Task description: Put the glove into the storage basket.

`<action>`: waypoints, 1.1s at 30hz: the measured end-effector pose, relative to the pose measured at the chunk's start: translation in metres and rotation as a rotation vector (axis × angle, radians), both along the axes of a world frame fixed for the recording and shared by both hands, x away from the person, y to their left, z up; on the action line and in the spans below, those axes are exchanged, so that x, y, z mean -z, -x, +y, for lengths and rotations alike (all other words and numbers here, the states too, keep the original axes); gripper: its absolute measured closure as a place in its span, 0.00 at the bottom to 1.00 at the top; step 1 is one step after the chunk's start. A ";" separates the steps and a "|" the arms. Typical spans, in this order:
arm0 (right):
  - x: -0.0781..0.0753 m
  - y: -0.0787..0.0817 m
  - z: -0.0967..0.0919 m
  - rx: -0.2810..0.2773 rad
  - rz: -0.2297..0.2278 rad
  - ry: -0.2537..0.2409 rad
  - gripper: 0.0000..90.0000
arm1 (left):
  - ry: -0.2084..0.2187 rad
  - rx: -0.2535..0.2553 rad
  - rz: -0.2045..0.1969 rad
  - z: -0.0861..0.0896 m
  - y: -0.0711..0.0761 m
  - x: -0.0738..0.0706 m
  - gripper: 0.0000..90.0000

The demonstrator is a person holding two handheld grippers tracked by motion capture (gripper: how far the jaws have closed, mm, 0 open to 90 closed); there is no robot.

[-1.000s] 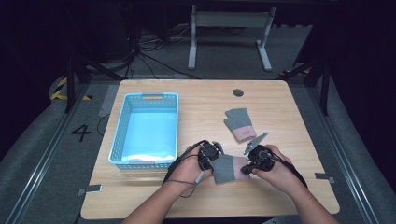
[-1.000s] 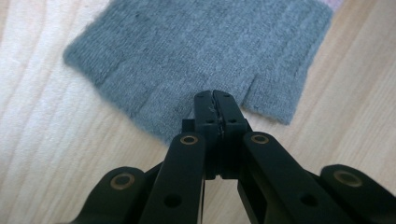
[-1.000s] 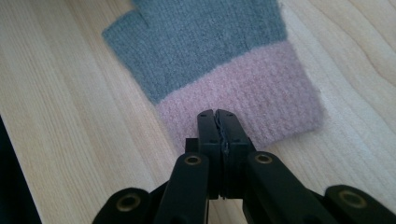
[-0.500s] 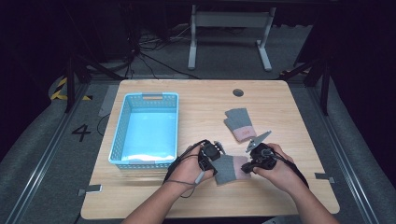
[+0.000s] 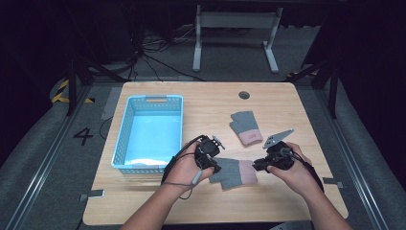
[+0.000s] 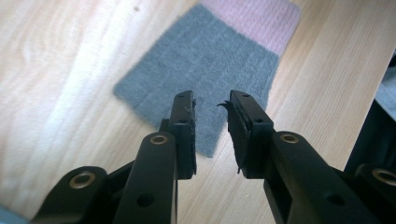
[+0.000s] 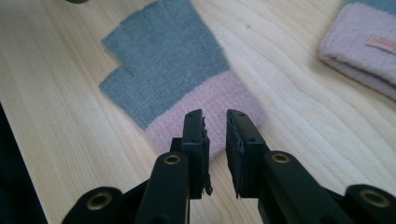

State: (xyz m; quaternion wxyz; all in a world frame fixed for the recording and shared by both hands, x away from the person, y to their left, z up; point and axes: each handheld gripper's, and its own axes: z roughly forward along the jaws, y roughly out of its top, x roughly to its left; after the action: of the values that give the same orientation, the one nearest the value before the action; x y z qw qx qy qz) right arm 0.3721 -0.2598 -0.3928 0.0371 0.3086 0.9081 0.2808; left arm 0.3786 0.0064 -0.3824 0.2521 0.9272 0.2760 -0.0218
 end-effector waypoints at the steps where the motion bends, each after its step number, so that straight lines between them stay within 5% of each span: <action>1: 0.000 0.000 0.000 0.000 0.000 0.000 0.86 | 0.000 0.000 0.000 0.000 0.000 0.000 0.80; 20: -0.012 -0.009 -0.009 0.071 -0.013 -0.046 0.80 | 0.052 -0.039 -0.009 0.022 0.002 -0.019 0.76; 33: -0.030 -0.054 -0.010 0.120 0.025 0.005 0.75 | 0.054 -0.050 0.005 0.034 0.009 -0.024 0.75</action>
State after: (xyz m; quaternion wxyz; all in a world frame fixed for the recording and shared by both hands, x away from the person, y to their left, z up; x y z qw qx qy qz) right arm 0.4264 -0.2694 -0.3632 0.0431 0.3661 0.8889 0.2719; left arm 0.3699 0.0404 -0.3582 0.2769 0.9128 0.2991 -0.0252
